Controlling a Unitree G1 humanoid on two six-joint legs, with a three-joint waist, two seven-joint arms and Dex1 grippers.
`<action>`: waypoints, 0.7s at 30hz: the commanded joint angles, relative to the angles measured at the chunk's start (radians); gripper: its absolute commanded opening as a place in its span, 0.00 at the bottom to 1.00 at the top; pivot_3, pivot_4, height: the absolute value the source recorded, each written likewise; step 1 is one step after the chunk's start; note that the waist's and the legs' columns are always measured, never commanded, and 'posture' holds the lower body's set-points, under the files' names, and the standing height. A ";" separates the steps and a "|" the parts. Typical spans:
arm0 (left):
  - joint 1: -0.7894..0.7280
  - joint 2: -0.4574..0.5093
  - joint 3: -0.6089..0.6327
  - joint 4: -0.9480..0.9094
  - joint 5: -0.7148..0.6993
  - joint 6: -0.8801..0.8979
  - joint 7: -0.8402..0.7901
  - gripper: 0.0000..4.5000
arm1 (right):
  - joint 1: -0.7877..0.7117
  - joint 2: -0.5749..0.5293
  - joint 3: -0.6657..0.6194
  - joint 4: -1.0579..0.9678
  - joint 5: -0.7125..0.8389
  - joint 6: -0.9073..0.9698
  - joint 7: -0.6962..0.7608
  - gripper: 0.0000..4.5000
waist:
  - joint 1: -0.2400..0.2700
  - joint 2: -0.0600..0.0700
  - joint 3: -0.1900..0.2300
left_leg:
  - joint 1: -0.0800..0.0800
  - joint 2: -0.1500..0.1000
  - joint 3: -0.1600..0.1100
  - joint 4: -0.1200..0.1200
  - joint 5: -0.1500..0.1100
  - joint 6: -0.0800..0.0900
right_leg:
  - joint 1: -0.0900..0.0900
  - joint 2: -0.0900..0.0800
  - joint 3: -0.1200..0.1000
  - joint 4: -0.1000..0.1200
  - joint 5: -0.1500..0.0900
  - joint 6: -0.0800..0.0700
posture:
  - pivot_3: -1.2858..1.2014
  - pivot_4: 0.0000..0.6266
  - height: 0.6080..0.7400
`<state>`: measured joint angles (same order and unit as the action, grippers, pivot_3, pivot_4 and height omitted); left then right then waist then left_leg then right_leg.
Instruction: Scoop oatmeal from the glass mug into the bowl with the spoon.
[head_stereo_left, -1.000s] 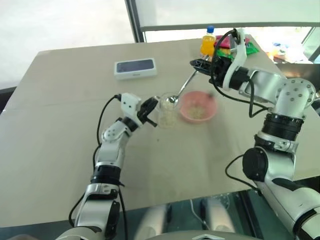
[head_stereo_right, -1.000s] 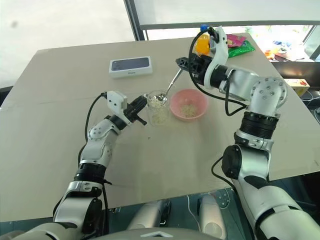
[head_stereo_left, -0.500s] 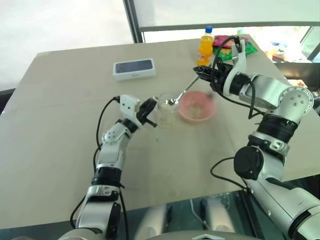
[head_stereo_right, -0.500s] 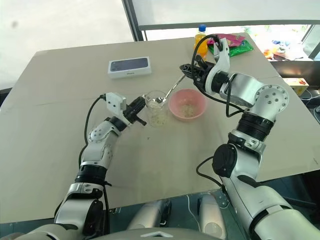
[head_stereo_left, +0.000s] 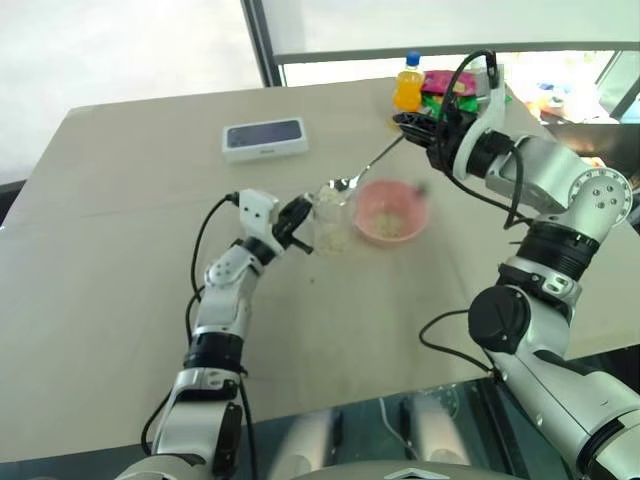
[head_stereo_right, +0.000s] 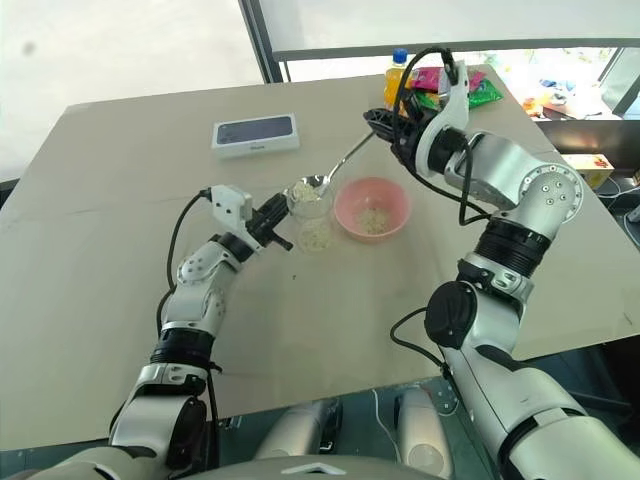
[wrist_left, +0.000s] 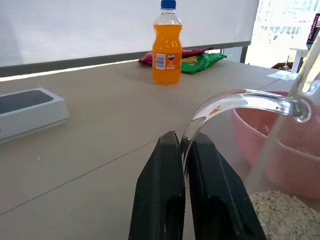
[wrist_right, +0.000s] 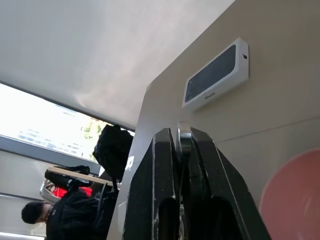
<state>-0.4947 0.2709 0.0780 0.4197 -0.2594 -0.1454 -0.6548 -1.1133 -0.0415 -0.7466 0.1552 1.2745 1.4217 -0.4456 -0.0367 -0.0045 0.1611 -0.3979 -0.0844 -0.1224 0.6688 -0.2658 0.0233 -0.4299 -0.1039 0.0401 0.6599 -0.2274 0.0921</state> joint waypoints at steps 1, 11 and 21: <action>0.014 -0.001 -0.018 0.060 0.028 -0.010 -0.011 0.01 | -0.018 -0.047 0.006 -0.004 0.077 -0.049 -0.032 0.00 | 0.000 0.000 0.000 | 0.000 0.000 0.000 0.000 0.000 0.000 | 0.000 0.000 0.000 0.000 0.000 0.000 | 0.52 0.24 1.00; 0.034 -0.001 -0.019 0.090 0.020 -0.022 -0.019 0.01 | 0.050 -0.161 0.054 0.067 0.125 -0.144 -0.036 0.00 | -0.003 0.004 -0.004 | 0.001 0.000 0.001 0.000 -0.002 0.004 | 0.001 0.000 0.001 0.000 0.000 0.000 | 0.52 0.24 1.00; 0.063 0.003 -0.014 0.063 0.014 -0.018 -0.008 0.01 | 0.131 -0.317 0.375 0.017 -0.204 -0.296 0.327 0.00 | -0.006 0.005 -0.005 | 0.002 0.000 0.002 0.000 -0.002 0.005 | 0.001 0.000 0.002 0.000 0.000 0.000 | 0.52 0.24 1.00</action>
<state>-0.4735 0.2701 0.0900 0.4484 -0.2794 -0.1837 -0.6553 -0.9637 -0.3379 -0.4268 0.2421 1.1224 1.1764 -0.2138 -0.0430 0.0008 0.1564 -0.3958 -0.0842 -0.1198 0.6688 -0.2683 0.0280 -0.4290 -0.1033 0.0420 0.6603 -0.2274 0.0923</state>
